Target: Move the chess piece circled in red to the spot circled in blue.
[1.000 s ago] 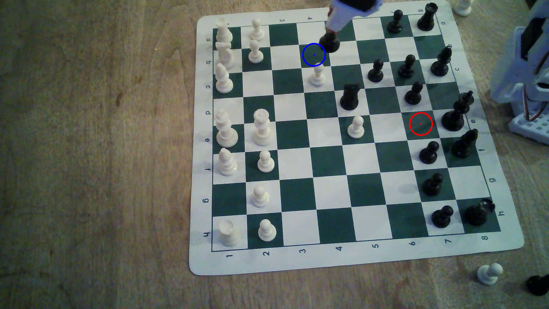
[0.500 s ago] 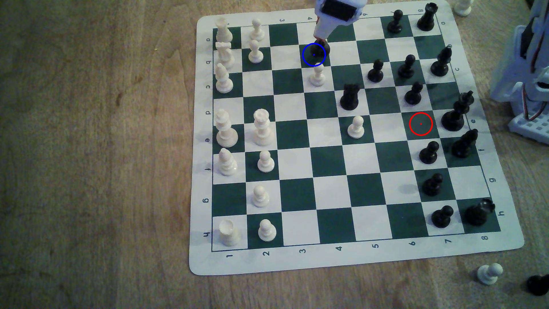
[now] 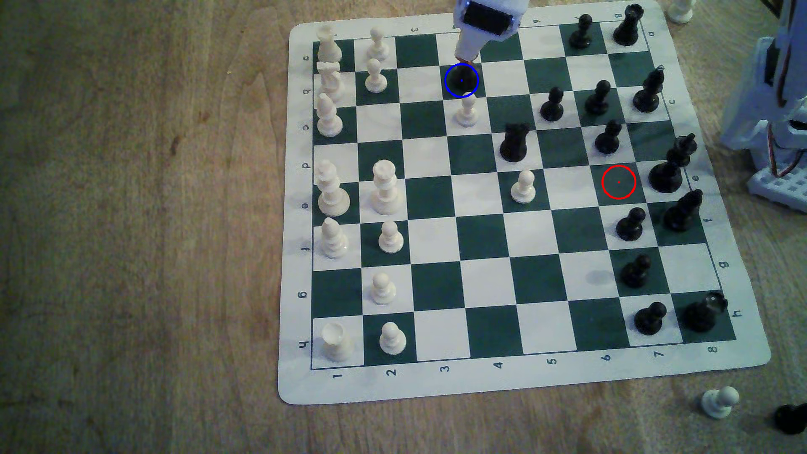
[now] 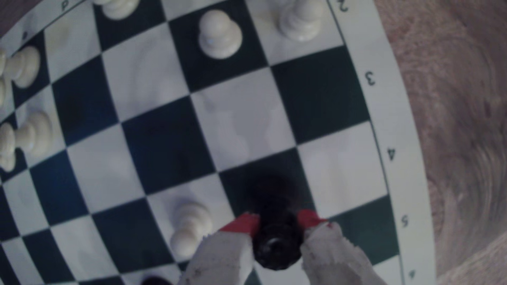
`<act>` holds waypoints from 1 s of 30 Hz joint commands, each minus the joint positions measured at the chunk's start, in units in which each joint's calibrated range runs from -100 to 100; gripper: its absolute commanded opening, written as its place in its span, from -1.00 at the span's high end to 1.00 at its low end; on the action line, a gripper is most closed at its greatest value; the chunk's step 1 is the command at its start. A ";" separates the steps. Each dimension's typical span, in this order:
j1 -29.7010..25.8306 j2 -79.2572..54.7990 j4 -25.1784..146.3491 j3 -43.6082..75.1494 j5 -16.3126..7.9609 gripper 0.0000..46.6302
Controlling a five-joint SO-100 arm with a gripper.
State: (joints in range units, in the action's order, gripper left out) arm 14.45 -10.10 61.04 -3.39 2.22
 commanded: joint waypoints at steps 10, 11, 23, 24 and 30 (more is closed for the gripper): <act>-0.73 0.67 -0.43 6.20 0.10 0.99; -0.65 0.67 -0.43 6.20 0.10 0.99; 0.05 5.26 -0.35 3.75 -0.73 -0.07; 0.13 6.11 0.06 3.30 -0.63 -0.08; 0.37 13.92 5.14 -0.69 0.00 -0.19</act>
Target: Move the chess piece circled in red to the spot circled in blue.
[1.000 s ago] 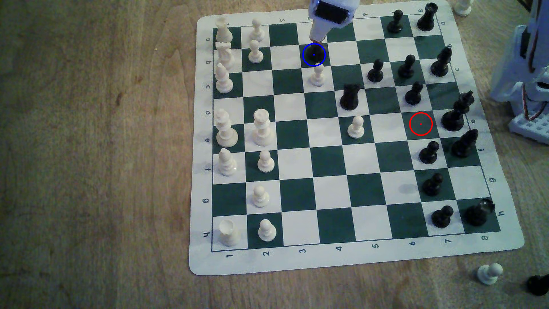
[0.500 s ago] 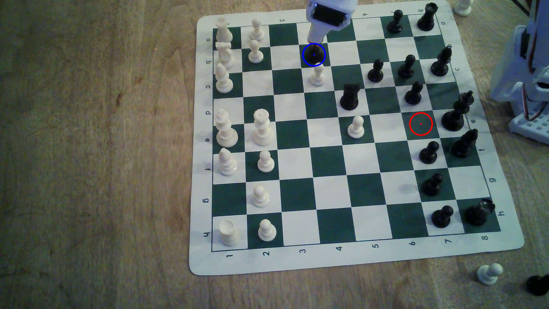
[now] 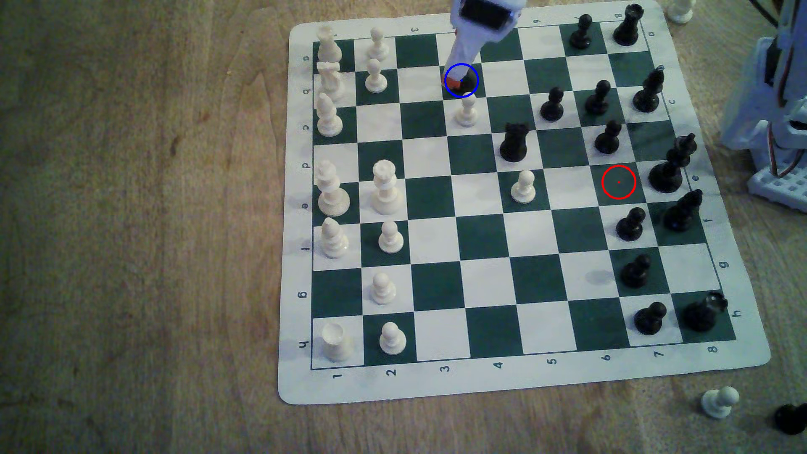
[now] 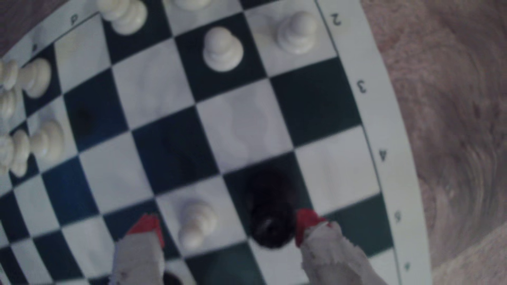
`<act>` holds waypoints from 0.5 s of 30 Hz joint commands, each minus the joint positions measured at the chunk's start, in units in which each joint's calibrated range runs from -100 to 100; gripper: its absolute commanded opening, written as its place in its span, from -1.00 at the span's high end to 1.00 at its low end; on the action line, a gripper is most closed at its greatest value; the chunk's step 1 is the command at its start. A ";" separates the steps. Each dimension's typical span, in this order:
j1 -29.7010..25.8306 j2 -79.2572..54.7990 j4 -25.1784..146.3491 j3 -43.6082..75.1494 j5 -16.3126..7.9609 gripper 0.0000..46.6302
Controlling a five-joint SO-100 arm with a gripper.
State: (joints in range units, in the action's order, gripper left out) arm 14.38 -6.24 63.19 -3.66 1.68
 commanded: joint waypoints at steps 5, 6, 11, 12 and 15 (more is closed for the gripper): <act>-0.50 20.42 9.29 -6.77 1.12 -0.16; -1.51 25.77 11.42 -10.39 1.03 -0.15; -5.03 42.41 17.81 -20.82 0.68 -0.11; -5.74 44.87 18.96 -22.09 0.63 -0.11; -9.88 55.99 24.53 -26.71 -0.78 -0.09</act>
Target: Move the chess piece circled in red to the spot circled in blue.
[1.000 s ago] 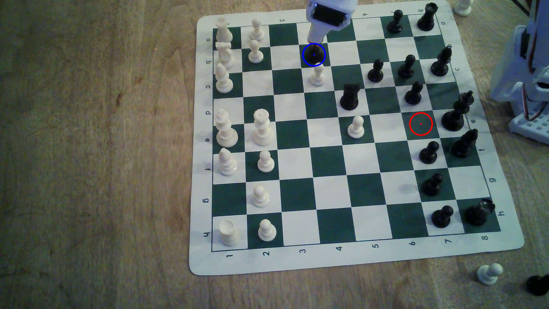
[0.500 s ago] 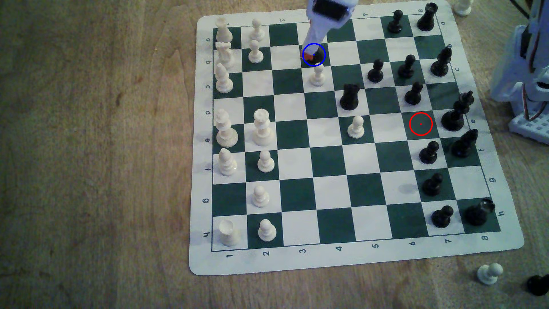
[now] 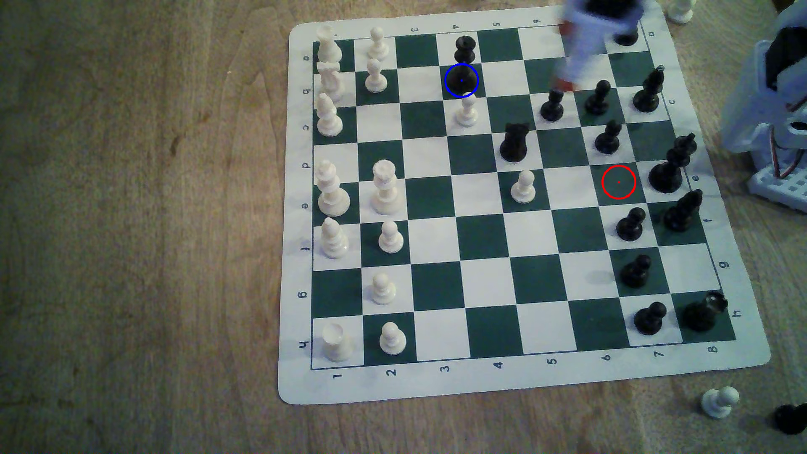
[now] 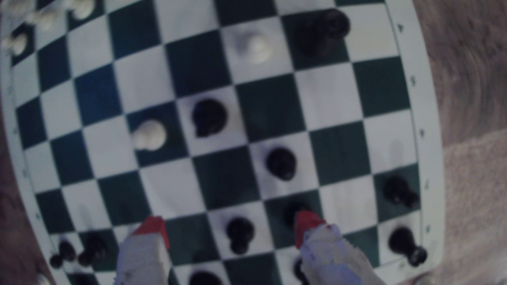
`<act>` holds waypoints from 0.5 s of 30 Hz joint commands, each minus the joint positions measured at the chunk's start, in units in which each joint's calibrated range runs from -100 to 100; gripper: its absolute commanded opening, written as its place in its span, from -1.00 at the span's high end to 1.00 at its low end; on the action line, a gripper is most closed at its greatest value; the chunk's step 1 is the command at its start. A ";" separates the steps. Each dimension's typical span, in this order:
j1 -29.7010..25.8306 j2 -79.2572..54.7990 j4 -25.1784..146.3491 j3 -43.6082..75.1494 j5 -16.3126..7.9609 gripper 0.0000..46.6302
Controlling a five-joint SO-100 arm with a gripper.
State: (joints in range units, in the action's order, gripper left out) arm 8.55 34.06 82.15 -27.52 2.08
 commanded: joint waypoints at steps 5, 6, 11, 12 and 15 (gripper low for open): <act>-7.58 28.16 11.62 -10.47 -2.44 -0.07; -7.58 29.61 12.36 -11.28 -2.49 -0.06; -7.03 37.42 15.06 -17.90 -2.69 0.25; -7.58 39.03 14.49 -19.81 -2.88 0.37; -10.78 48.03 2.12 -31.41 -3.52 0.78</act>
State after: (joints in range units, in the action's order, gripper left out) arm 1.25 73.10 96.33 -48.12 -0.90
